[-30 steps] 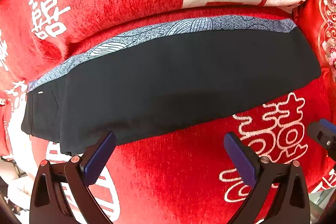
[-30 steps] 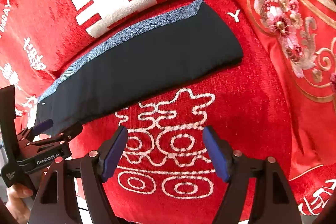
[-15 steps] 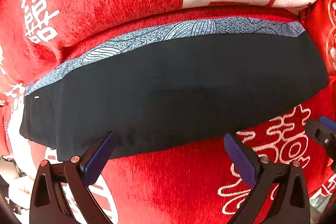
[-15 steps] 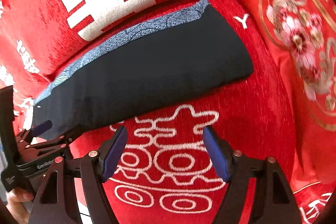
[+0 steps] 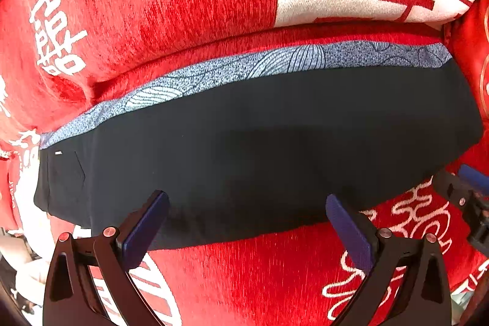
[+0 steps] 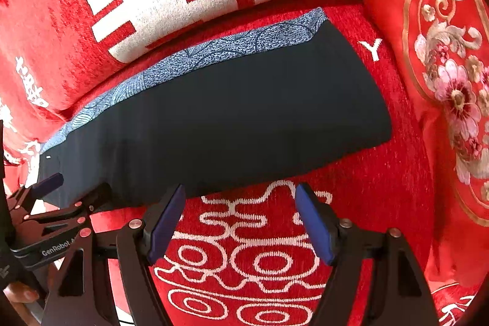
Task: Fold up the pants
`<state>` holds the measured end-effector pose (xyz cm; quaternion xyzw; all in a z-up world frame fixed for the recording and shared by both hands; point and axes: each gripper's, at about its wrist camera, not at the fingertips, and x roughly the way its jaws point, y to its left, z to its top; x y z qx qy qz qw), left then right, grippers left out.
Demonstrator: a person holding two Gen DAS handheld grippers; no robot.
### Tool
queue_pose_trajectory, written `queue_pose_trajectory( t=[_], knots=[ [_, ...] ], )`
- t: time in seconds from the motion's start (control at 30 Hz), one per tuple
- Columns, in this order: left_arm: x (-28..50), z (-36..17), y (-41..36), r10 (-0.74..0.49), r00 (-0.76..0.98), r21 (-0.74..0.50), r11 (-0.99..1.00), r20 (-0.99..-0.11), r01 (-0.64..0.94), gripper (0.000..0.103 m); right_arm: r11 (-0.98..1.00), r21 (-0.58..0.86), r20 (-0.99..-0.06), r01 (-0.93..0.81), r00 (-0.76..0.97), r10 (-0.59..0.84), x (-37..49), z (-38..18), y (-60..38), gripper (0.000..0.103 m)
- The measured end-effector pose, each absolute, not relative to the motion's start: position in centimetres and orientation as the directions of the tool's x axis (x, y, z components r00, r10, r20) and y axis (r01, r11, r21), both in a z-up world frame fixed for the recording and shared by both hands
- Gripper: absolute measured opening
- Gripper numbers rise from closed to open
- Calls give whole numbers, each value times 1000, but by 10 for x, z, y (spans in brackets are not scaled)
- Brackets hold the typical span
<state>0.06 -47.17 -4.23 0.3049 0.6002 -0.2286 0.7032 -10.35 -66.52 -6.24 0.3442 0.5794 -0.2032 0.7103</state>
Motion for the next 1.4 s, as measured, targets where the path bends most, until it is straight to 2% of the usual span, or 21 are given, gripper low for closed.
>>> queue_pose_trajectory(
  t=[0.53,0.57,0.6,0.63,0.7,0.73,0.77,0.83,0.9,1.07,1.23,1.4],
  knots=[
    [10,-53,-482,57,187,172,714,-981,679,103,678,223,-970,700,229,83,-106,-72,-675,77],
    [10,-53,-482,52,186,167,715,-981,679,103,669,243,-965,702,247,92,-109,-72,-677,77],
    [11,-53,-482,42,184,157,718,-982,678,103,614,342,-935,711,325,144,-119,-73,-682,77],
    [12,-53,-481,24,180,141,725,-983,674,103,614,342,-935,711,325,144,-119,-73,-682,77],
    [14,-54,-480,-8,169,108,738,-986,666,103,520,444,-893,730,411,185,-133,-79,-692,77],
    [15,-57,-480,-23,164,93,745,-986,661,103,420,507,-859,752,477,182,-151,-86,-702,74],
    [16,-60,-480,-29,163,87,748,-986,658,103,365,536,-842,761,511,173,-162,-91,-707,63],
    [17,-67,-481,-25,161,88,752,-987,653,103,340,550,-834,763,525,169,-166,-94,-709,57],
    [17,-74,-482,-19,154,86,759,-988,646,103,245,612,-790,752,592,160,-185,-107,-717,57],
    [13,-84,-490,-21,167,97,736,-986,669,103,217,656,-753,723,646,128,-193,-112,-721,57],
    [11,-92,-486,-56,174,75,745,-983,662,103,143,733,-678,666,733,61,-200,-120,-737,58],
    [17,-98,-481,-77,133,26,767,-988,641,103,152,732,-675,664,737,30,-177,-120,-740,56]
  ],
)
